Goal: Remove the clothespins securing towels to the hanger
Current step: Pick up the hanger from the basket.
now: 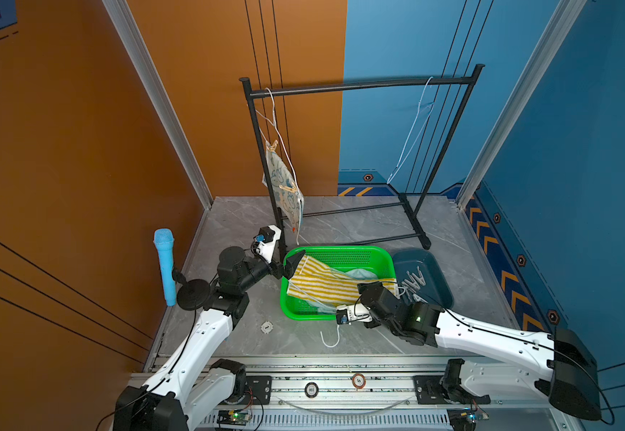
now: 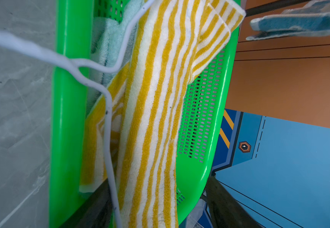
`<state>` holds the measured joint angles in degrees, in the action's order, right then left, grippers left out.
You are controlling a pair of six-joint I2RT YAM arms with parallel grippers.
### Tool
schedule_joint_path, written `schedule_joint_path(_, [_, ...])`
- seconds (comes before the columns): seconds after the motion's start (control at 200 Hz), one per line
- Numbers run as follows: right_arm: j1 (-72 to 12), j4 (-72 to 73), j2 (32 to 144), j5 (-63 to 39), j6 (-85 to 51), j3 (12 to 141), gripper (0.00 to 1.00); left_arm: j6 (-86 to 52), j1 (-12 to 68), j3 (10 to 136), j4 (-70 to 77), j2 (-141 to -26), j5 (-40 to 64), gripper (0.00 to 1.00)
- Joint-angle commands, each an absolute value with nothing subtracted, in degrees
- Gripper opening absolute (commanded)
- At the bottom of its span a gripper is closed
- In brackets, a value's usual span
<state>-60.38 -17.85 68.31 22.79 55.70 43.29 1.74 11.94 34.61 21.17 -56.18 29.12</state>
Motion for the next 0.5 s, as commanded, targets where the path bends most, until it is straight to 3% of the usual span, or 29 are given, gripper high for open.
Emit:
schedule_joint_path(0.0, [-59.96, -15.00, 69.63, 22.78, 55.53, 42.53, 0.70, 2.20, 11.30, 34.10, 20.83, -56.46, 28.64, 0.98])
schedule_joint_path(0.19, [-59.59, -11.72, 71.51, 22.00, 53.87, 42.85, 0.55, 2.21, 11.17, 34.16, 20.88, -56.61, 28.63, 0.98])
schedule_joint_path(0.34, [-59.28, -11.07, 72.13, 21.72, 52.41, 43.23, 0.31, 2.29, 11.12, 34.21, 20.90, -56.43, 28.66, 0.98])
schedule_joint_path(0.496, [-58.24, -13.85, 70.43, 20.66, 49.65, 44.98, 0.15, 2.21, 10.87, 34.27, 20.84, -55.93, 28.51, 0.98])
